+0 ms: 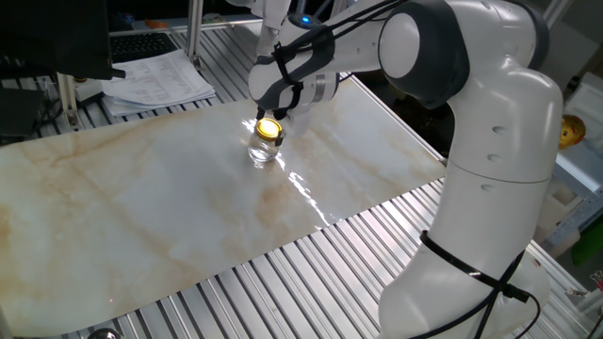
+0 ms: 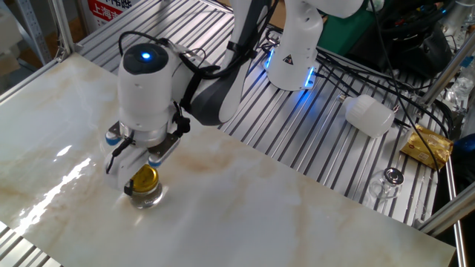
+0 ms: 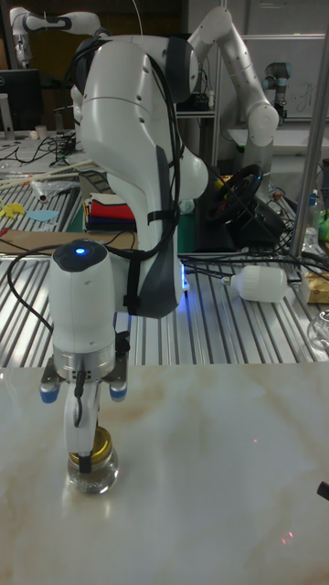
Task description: Screw the lid onto the jar
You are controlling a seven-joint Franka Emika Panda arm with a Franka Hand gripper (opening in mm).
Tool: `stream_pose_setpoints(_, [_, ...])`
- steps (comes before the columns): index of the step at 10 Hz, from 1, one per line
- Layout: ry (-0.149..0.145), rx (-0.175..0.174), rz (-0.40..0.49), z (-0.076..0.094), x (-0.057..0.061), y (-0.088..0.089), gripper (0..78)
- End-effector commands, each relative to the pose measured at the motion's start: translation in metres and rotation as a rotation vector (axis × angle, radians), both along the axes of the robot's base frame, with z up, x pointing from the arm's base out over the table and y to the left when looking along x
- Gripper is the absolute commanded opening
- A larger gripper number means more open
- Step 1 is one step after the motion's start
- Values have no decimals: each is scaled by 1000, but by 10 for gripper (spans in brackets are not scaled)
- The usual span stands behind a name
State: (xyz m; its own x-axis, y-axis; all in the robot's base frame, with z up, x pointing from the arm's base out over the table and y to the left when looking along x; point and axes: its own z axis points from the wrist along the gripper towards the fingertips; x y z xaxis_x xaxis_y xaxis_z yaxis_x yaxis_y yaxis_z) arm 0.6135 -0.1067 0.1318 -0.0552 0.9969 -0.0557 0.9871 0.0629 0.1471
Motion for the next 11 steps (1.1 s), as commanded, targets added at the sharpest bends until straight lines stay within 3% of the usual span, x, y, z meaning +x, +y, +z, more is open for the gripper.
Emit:
stream_pose_setpoints(1, [102,-6,114,7,-1,-2,774])
stream_pose_setpoints(3, [133,-10,181,11,-2,-4,774])
stream_pose_setpoints(6, [122,-10,224,17,-3,-4,774])
stream_pose_setpoints(11, [123,-13,224,19,-3,1,774])
